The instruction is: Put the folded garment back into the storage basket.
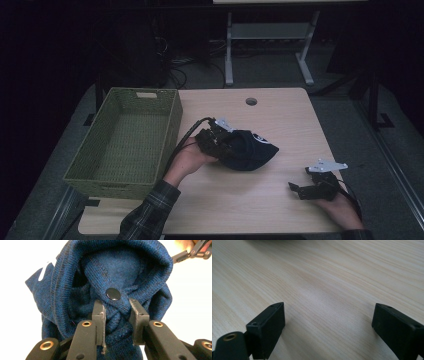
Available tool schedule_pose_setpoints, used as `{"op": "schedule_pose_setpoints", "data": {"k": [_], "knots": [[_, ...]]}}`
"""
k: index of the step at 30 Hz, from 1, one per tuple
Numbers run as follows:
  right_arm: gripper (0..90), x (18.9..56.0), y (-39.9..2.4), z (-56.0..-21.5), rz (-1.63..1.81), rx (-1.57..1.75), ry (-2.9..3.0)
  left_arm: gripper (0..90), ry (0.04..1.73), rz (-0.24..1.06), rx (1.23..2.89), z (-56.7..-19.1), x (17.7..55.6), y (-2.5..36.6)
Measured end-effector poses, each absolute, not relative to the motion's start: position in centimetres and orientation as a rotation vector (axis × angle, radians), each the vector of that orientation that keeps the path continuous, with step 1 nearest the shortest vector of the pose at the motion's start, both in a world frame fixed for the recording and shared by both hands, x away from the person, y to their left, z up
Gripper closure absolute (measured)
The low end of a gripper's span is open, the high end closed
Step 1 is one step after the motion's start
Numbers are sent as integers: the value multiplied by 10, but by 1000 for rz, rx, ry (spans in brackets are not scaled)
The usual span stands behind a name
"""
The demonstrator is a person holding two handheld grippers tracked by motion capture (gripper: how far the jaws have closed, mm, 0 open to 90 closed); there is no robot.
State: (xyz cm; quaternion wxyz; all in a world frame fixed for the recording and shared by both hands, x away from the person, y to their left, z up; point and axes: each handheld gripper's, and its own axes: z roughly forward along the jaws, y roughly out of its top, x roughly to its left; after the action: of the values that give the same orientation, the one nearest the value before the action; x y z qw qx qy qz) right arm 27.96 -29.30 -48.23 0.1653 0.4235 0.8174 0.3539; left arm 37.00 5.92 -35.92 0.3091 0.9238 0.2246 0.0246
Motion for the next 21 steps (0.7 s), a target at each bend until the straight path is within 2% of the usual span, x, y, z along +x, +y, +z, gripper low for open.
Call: {"op": "schedule_pose_setpoints", "data": {"k": [21], "knots": [[110,280,-293,-482,1010,1212,2325,698,592,124,2382,-291,382,82]]}}
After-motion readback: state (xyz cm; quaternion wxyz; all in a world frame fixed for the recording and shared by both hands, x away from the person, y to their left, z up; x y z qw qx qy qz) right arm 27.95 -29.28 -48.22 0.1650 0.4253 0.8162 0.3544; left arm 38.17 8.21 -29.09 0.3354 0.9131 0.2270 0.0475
